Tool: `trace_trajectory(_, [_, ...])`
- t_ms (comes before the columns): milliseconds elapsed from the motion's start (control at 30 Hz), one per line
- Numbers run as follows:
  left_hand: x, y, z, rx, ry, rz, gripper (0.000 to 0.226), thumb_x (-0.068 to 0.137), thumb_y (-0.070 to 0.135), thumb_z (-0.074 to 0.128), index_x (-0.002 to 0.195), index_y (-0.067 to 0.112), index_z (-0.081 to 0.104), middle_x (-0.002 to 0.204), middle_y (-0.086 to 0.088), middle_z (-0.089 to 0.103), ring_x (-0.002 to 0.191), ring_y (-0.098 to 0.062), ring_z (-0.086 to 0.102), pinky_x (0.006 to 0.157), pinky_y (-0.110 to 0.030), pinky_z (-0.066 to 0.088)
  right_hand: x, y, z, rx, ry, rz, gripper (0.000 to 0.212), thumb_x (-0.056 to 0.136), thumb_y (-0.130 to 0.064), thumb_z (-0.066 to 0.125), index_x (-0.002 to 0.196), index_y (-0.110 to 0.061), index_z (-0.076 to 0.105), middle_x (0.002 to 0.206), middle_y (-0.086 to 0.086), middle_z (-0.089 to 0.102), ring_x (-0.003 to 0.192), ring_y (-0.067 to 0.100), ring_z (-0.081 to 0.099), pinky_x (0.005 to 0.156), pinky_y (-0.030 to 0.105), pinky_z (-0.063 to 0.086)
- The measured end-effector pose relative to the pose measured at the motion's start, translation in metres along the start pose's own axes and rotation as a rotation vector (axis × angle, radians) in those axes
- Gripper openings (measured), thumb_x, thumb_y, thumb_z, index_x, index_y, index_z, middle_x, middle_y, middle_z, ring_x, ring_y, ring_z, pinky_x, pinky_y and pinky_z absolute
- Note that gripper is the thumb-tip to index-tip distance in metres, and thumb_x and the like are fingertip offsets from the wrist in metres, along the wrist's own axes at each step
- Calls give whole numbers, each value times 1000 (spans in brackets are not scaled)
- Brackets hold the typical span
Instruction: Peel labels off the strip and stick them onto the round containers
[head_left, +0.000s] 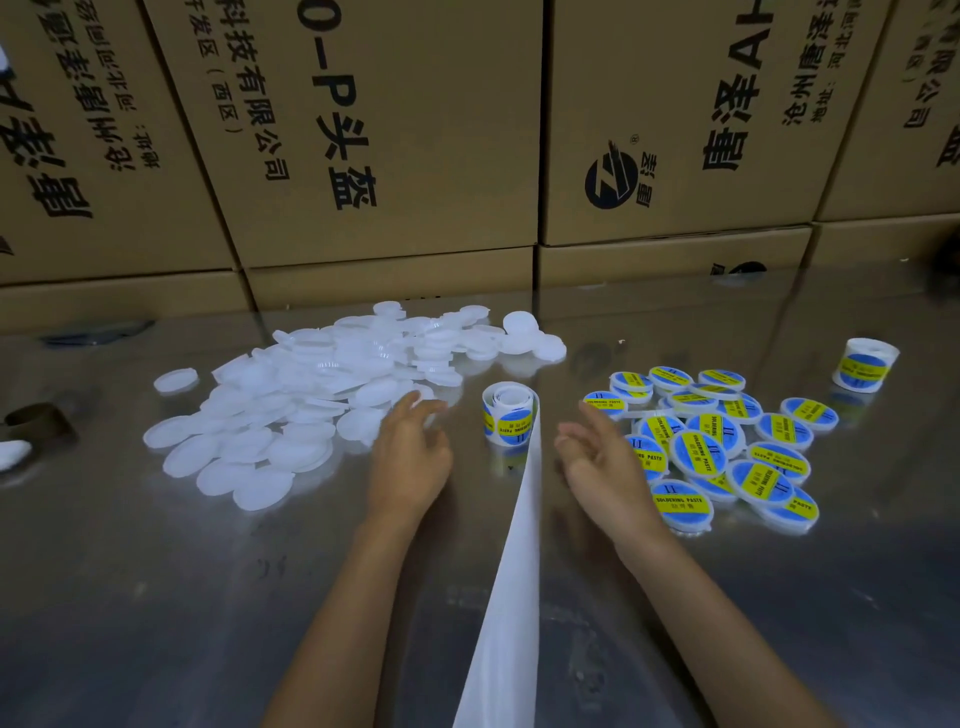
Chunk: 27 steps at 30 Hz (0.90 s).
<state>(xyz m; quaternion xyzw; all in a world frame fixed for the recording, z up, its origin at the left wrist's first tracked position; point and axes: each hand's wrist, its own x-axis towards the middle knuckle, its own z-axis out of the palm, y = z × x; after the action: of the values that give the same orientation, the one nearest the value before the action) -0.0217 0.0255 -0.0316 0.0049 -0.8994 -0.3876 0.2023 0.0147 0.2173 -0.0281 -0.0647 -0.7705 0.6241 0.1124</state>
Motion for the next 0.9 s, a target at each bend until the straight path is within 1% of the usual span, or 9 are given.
trace_trajectory(67, [2, -11, -8, 144, 63, -39, 44, 89, -1, 54, 131, 7, 63, 148, -12, 49, 141, -28, 38, 116, -39, 31, -4, 1, 8, -62, -81, -14, 53, 100, -19, 52, 151, -19, 36, 138, -3, 55, 112, 1, 50, 95, 17, 35])
trace_trajectory(200, [3, -24, -17, 191, 71, -153, 33, 88, 1, 57, 120, -5, 65, 131, -19, 57, 126, -35, 48, 104, -40, 38, -6, 1, 9, -67, -110, -28, 49, 102, -23, 48, 150, -19, 38, 145, -5, 51, 115, -4, 43, 97, 14, 30])
trace_trajectory(267, [4, -25, -17, 189, 67, -156, 29, 89, 0, 58, 116, -6, 67, 127, -20, 59, 122, -34, 51, 101, -39, 40, -5, 0, 9, -53, -99, -26, 47, 102, -23, 48, 148, -19, 41, 142, -5, 53, 113, -4, 45, 95, 14, 32])
trace_trajectory(400, [5, -25, -18, 253, 94, -70, 27, 89, -5, 59, 109, 1, 75, 137, -18, 58, 133, -32, 45, 110, -36, 34, -4, 1, 11, -31, -82, -27, 43, 101, -23, 51, 143, -18, 46, 125, -8, 57, 109, 0, 50, 94, 16, 35])
trace_trajectory(567, [5, -24, -17, 283, 106, 81, 17, 87, -1, 66, 92, 7, 80, 127, -12, 67, 125, -29, 52, 105, -29, 32, -3, 1, 12, -46, -51, -35, 37, 100, -21, 53, 136, -15, 53, 115, -10, 59, 103, 1, 54, 89, 14, 37])
trace_trajectory(633, [7, -20, -16, 170, 138, 92, 12, 89, 3, 68, 91, 7, 79, 124, -9, 69, 123, -26, 55, 101, -23, 32, -2, 1, 12, -30, -38, -38, 35, 100, -20, 53, 134, -15, 54, 111, -11, 59, 97, -2, 56, 80, 6, 39])
trace_trajectory(700, [8, -11, -14, -54, 161, 12, 9, 92, 9, 68, 94, 9, 77, 116, -3, 72, 118, -21, 59, 97, -21, 37, -1, 2, 12, -5, -20, -55, 31, 99, -18, 54, 130, -16, 57, 108, -13, 61, 92, -11, 55, 72, 0, 40])
trace_trajectory(800, [8, 5, -16, -458, 159, -193, 10, 95, 15, 66, 97, 14, 76, 97, 4, 74, 100, -19, 67, 88, -29, 53, -2, 3, 10, -7, 53, -142, 23, 98, -18, 54, 120, -20, 63, 101, -20, 63, 90, -13, 57, 71, 0, 40])
trace_trajectory(900, [3, 25, -22, -743, 68, -239, 10, 96, 16, 66, 97, 17, 76, 86, 11, 75, 89, -16, 69, 68, -18, 56, -2, -1, 9, 63, 110, -211, 15, 99, -20, 54, 99, -17, 69, 88, -12, 71, 80, -4, 62, 68, 5, 44])
